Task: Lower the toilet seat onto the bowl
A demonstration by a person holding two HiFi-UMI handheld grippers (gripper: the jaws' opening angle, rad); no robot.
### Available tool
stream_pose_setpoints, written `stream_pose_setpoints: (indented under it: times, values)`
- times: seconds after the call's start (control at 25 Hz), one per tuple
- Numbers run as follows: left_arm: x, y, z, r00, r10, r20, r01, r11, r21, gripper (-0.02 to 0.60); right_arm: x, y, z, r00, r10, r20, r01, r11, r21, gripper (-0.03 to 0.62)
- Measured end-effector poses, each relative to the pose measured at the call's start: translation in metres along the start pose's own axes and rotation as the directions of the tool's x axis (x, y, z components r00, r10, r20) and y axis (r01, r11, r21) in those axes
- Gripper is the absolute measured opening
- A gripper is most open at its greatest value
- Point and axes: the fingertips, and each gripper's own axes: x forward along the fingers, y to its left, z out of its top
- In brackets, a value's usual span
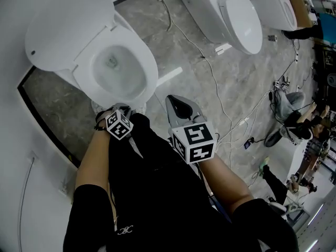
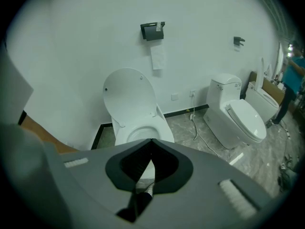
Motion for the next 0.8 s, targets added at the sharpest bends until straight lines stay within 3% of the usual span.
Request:
stream_pose_setpoints:
  times: [0.04,0.16,0.56,0.8]
  values:
    - [0.005,0.005,-0.003,1.0,0.015,-0.001,-0.015,1.0,-0.017,0.011,0.004,-0.001,-0.004,1.0,0.001,-0.009,-0.001,1.0,0.001,0.009]
    - [0.021,0.014,-0.01,1.0,0.017,-0.015,-0.018,0.998,-0.066,0.011,0.016,-0.004,-0.012,1.0,0.006,-0.025,-0.006,1.0,0.005,0.009]
    - [0.065,0.026,-0.031,0.996,0.012,-0.088,-0.024,0.991,-0.132,0.011,0.044,-0.017,-0.026,0.998,-0.005,-0.068,0.006,1.0,0.01,0.009]
    - [0.068,0.03,-0.03,0.999,0.017,-0.047,-0.025,0.984,-0.175,0.011,0.05,-0.016,-0.033,0.996,-0.007,-0.086,0.009,1.0,0.019,0.009]
